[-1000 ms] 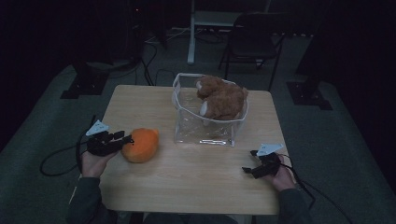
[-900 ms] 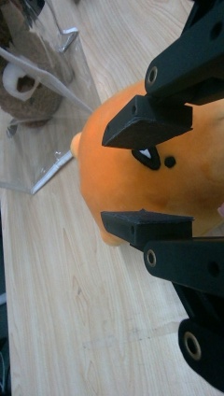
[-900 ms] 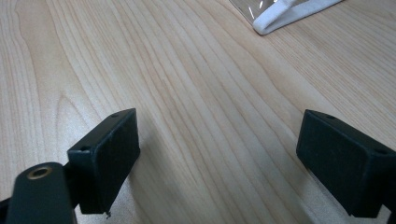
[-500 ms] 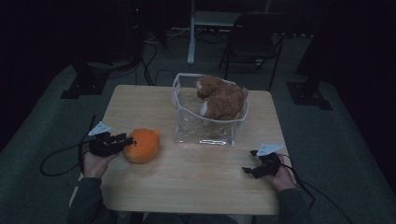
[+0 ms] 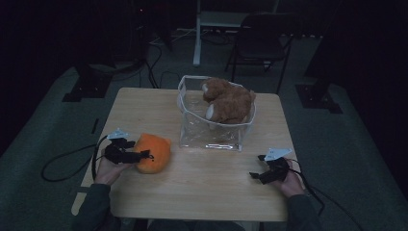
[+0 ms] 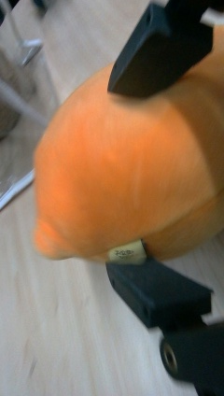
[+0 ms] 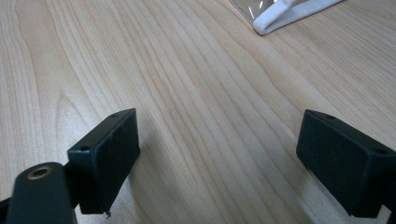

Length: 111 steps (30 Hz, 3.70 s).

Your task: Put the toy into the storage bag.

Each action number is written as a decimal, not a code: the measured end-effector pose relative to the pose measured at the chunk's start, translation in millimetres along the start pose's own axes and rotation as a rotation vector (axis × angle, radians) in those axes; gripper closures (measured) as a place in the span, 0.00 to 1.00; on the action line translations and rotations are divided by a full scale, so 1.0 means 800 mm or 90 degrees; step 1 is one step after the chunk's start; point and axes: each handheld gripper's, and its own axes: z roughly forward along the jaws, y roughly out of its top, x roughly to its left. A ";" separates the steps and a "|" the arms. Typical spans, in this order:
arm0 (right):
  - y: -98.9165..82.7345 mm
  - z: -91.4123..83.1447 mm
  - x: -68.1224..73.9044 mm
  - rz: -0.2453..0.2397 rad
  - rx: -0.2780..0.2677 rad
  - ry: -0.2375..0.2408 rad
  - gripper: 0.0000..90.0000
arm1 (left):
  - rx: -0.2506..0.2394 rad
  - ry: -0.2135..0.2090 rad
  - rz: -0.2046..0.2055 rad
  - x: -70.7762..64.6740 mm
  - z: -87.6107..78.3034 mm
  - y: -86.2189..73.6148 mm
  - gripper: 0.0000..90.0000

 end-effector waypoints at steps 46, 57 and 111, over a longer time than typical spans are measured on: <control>0.000 0.000 0.000 0.000 0.000 0.000 0.14 | -0.089 0.028 0.062 -0.036 -0.007 0.017 0.69; 0.000 0.000 0.000 0.000 0.001 0.000 0.14 | -0.114 0.022 0.063 -0.038 -0.014 0.019 0.69; 0.000 0.000 0.000 0.000 0.000 0.000 0.14 | -0.225 0.022 0.099 -0.057 -0.063 0.070 0.69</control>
